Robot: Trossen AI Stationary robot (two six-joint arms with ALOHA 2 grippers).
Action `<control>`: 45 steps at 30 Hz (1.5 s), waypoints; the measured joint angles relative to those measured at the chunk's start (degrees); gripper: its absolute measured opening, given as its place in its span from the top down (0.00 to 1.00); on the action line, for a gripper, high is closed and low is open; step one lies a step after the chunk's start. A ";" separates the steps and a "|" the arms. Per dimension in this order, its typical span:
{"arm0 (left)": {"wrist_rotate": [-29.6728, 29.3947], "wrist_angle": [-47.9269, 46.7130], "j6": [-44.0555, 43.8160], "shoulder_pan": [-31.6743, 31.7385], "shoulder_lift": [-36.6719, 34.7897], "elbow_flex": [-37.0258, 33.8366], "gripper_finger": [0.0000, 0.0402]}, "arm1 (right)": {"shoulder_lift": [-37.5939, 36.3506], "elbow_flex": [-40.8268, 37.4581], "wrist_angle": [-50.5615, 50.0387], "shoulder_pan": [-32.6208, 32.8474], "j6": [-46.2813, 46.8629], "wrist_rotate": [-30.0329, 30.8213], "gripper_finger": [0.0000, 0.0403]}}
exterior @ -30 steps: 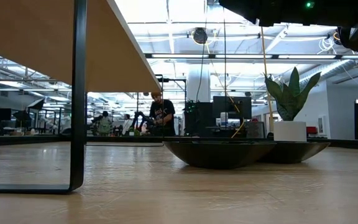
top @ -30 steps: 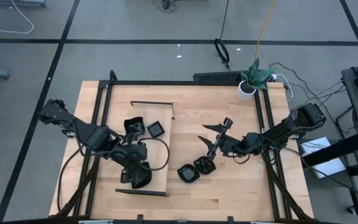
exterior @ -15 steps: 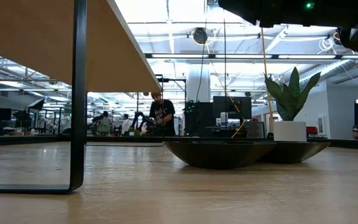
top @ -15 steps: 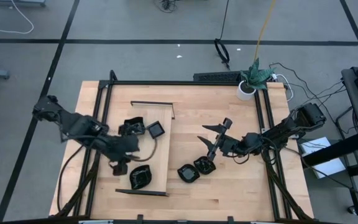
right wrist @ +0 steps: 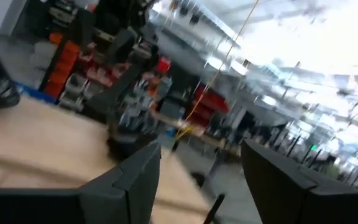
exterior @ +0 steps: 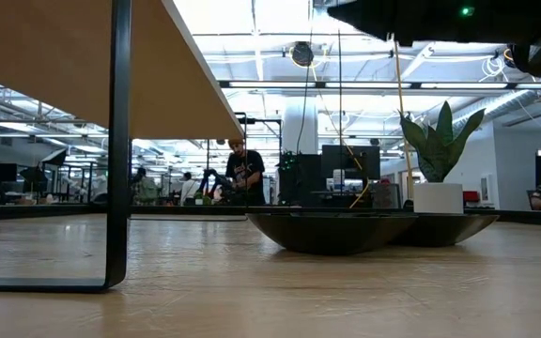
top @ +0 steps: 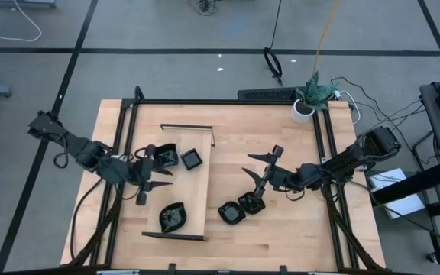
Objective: Pick & Place Mini shaped plates
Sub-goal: Stack the leaf shaped plate on top of the leaf shaped plate on the shelf
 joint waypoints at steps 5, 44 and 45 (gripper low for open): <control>-0.65 11.69 7.87 2.80 -11.01 -11.11 0.67 | -1.91 7.41 -26.24 -0.33 1.58 9.56 0.48; -16.18 17.93 5.55 16.55 -10.23 -13.23 0.67 | 6.62 19.67 -92.73 -3.28 64.94 -30.59 0.48; -16.18 18.30 6.42 16.55 -10.27 -13.23 0.67 | 6.62 19.56 -91.93 -3.26 65.12 -30.64 0.48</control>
